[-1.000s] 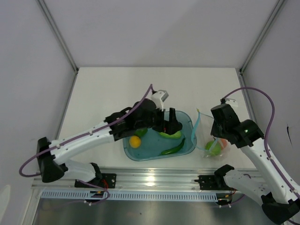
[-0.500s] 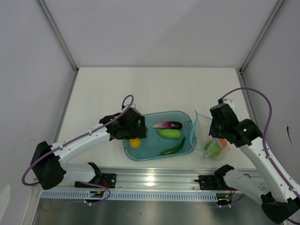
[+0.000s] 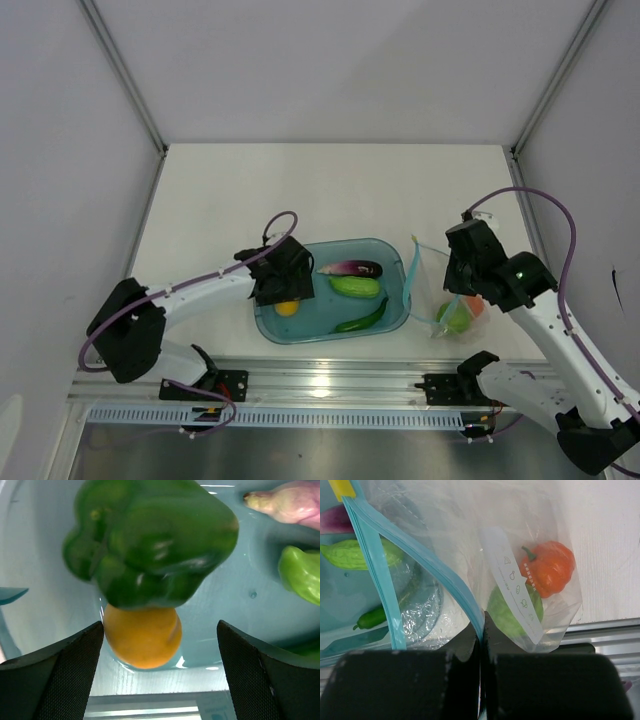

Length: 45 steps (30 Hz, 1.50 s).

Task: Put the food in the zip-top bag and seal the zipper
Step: Pick up the fake fruit from the bin, then place the fake fruit in the zipper food storage bag.

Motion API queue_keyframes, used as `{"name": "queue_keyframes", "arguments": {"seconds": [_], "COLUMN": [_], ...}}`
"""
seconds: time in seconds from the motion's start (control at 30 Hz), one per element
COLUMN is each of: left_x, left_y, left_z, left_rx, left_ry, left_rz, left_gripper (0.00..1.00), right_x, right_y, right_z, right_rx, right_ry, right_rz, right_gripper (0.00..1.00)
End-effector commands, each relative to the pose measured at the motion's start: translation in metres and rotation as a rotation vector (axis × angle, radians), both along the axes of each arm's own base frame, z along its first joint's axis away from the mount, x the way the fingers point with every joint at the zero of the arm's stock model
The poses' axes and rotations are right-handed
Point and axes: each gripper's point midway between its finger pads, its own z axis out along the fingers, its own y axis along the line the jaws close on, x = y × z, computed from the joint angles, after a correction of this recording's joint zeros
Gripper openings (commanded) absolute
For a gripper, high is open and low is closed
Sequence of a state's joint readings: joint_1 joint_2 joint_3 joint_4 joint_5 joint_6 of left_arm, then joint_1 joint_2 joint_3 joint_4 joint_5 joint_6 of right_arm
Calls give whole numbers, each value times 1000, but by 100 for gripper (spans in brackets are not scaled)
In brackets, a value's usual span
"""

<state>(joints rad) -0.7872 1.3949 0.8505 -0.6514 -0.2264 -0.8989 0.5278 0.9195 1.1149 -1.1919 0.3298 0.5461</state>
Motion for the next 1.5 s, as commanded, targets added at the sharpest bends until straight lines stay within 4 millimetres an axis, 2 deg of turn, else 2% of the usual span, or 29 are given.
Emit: {"name": "queue_keyframes", "arguments": {"seconds": [0.0,0.23,0.43,0.5,0.53,0.6,0.63,0.73,0.83,0.97,1.0,1.07,1.1,1.2,1.3,1.37,1.4,1.47], "left_x": [8,8,4,4,5,5,6,8,9,8,6,5,0,-17,-27,-31,-33,-38], "left_y": [5,-2,-13,-17,-17,-20,-21,-26,-36,-62,-75,-88,-103,-128,-151,-165,-174,-189], "left_z": [-4,-24,-27,-22,-20,-15,-10,1,22,61,83,110,138,189,230,253,248,257], "left_rx": [28,90,82,71,73,62,49,22,-37,-205,-293,-389,-499,-697,-832,-898,-910,-957], "left_ry": [-4,43,32,16,7,-6,-20,-44,-72,-151,-194,-245,-293,-346,-383,-399,-362,-342], "left_rz": [84,77,52,43,41,33,27,4,-43,-158,-214,-266,-336,-482,-571,-600,-619,-640], "left_gripper": [95,92,81,75,68,61,50,33,32,32,32,32,32,32,32,32,31,31], "right_x": [6,7,2,1,1,2,2,3,4,4,3,2,2,1,0,1,1,1], "right_y": [3,4,-2,-3,-3,-1,-1,1,3,4,5,6,7,12,17,22,23,25], "right_z": [11,8,10,11,11,11,11,9,8,6,6,5,6,7,10,14,15,19], "right_rx": [14,14,-1,1,2,7,11,14,17,15,18,22,26,50,78,105,110,122], "right_ry": [-25,-22,-28,-30,-34,-33,-33,-27,-22,-13,-9,-5,-7,-10,-16,-24,-26,-31], "right_rz": [2,3,-7,-8,-9,-5,-5,-3,1,13,21,29,34,54,71,80,83,85], "right_gripper": [0,0,0,0,0,0,0,0,0,0,0,0,0,0,0,0,0,0]}}
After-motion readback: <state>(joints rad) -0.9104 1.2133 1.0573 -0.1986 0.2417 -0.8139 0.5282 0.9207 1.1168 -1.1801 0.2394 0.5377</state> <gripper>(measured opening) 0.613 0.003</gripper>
